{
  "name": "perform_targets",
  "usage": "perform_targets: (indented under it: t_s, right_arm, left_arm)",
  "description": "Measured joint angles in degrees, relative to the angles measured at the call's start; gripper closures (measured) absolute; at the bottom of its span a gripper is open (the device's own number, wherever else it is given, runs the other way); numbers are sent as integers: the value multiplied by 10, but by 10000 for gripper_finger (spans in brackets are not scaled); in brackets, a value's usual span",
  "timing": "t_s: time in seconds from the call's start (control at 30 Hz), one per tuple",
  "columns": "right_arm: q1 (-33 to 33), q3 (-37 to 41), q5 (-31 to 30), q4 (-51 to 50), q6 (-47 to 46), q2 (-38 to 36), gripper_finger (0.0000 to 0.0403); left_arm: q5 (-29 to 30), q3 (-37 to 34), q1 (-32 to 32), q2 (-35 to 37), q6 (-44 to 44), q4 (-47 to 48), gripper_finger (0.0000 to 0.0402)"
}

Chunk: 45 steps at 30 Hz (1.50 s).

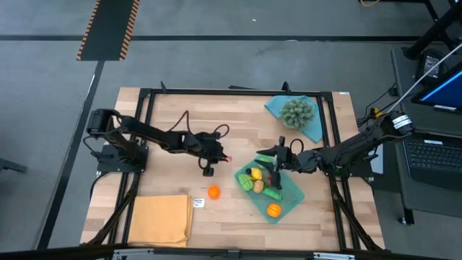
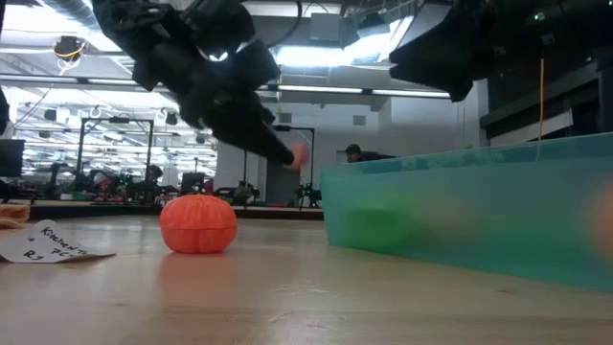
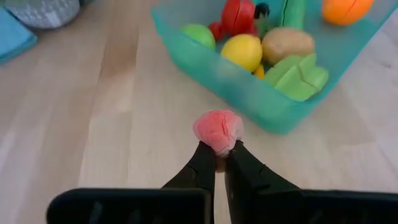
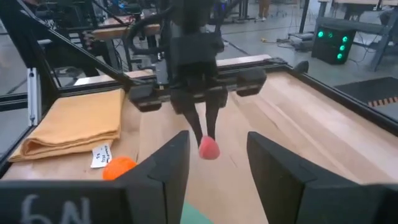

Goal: Pick and placing Produce into tupperware
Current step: Put the apricot into the green bin

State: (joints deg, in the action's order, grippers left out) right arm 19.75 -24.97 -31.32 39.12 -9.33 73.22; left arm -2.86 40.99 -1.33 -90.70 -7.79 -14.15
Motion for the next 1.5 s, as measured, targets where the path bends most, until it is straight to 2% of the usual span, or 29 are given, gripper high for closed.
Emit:
perform_targets:
  t_s: [0.2, 0.53, 0.77, 0.97, 1.27, 1.5]
  right_arm:
    - [15, 0, 12, -54, 18, -46, 240]
    - [59, 0, 12, -174, 33, -135, 240]
    - [84, 0, 12, -206, 45, -160, 240]
    - [85, 0, 29, -216, 41, -160, 240]
    - [83, 4, 29, -246, 45, -175, 240]
    - [77, 137, 28, -96, 63, -270, 240]
  left_arm:
    - [-48, 0, -14, 14, -5, -31, 391]
    - [-134, 0, -14, 12, -4, -161, 393]
    - [-154, 0, -12, 10, -3, -218, 395]
    - [-155, 23, -11, 9, -3, -203, 395]
    - [-155, 90, -5, -6, -16, -113, 395]
    - [-155, 131, 9, -76, -16, -101, 395]
